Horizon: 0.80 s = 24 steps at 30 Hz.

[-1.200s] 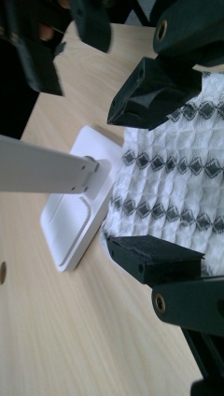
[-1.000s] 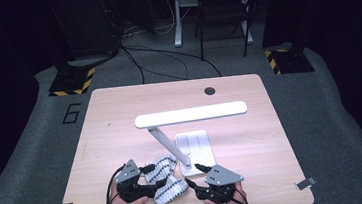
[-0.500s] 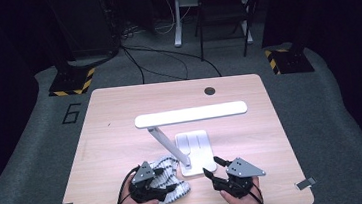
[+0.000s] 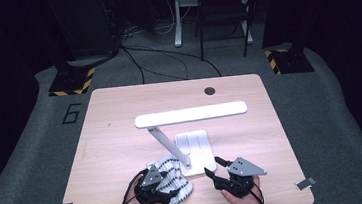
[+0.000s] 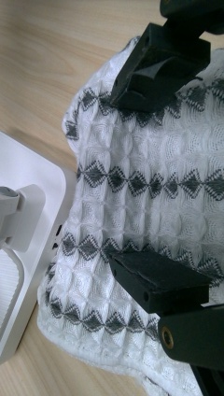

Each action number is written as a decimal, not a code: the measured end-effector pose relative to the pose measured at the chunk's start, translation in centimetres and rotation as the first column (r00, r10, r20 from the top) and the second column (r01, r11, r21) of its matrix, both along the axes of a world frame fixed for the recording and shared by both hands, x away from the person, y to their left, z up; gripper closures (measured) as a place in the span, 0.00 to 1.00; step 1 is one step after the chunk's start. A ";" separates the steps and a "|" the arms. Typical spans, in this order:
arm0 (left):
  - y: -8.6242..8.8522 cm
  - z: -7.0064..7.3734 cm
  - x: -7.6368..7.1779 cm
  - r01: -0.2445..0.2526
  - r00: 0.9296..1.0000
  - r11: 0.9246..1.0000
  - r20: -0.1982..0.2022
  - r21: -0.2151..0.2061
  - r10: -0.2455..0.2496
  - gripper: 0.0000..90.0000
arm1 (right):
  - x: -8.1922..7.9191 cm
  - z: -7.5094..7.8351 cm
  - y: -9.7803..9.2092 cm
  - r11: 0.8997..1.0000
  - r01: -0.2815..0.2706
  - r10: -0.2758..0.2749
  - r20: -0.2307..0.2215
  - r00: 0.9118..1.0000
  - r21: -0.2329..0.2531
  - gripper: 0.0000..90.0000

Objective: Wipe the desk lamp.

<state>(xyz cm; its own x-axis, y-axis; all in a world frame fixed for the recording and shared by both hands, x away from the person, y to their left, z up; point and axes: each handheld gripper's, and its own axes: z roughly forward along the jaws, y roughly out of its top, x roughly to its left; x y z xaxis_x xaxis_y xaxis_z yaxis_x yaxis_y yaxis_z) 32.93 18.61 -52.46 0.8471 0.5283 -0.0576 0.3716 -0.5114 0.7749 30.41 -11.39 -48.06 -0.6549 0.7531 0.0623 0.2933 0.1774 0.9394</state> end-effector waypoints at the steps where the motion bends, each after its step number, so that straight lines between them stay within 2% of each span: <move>1: 0.0 0.0 0.0 0.003 1.000 1.000 0.004 0.005 -0.003 0.23 | 0.0 0.0 0.0 1.000 0.003 -0.003 0.000 1.000 0.000 0.50; 2: 0.0 0.0 0.0 0.005 1.000 1.000 0.005 0.003 -0.005 0.23 | 0.0 -0.1 0.0 1.000 0.000 0.000 -0.003 1.000 -0.003 0.50; 3: -0.1 -0.2 -0.1 -0.007 1.000 1.000 0.014 0.011 0.007 0.23 | 0.0 -0.1 0.1 1.000 -0.001 0.001 0.001 1.000 -0.006 0.50; 5: -0.2 -0.2 -0.2 -0.001 1.000 0.999 0.021 0.034 0.000 0.24 | 0.0 -0.1 0.1 1.000 0.002 -0.002 -0.003 1.000 -0.009 0.50; 7: -0.4 -0.3 -0.3 -0.006 0.999 0.999 0.049 0.053 0.004 0.26 | 0.0 -0.2 0.1 1.000 0.001 -0.001 -0.004 1.000 -0.009 0.50; 15: -0.2 -0.2 -0.4 -0.015 0.999 0.998 0.051 0.065 0.012 0.33 | 0.0 -0.3 0.1 1.000 0.009 -0.009 -0.019 1.000 -0.008 0.50; 16: -0.2 -0.2 -0.4 -0.026 0.998 0.998 0.057 0.064 0.023 0.36 | 0.0 -0.3 0.1 1.000 0.008 -0.008 -0.022 1.000 -0.009 0.50; 17: 0.0 -0.1 -0.4 -0.018 0.998 0.997 0.053 0.071 0.014 0.39 | 0.2 -0.4 0.1 1.000 0.004 -0.004 -0.012 1.000 -0.012 0.50; 20: 0.2 0.0 -0.3 -0.043 0.997 0.996 0.071 0.074 0.038 0.54 | 0.3 -0.4 0.1 1.000 0.005 -0.006 -0.014 1.000 -0.016 0.50; 24: 0.4 0.1 -0.1 -0.055 0.996 0.995 0.067 0.078 0.050 0.66 | 0.5 -0.5 0.2 1.000 -0.002 0.002 -0.020 1.000 -0.021 0.50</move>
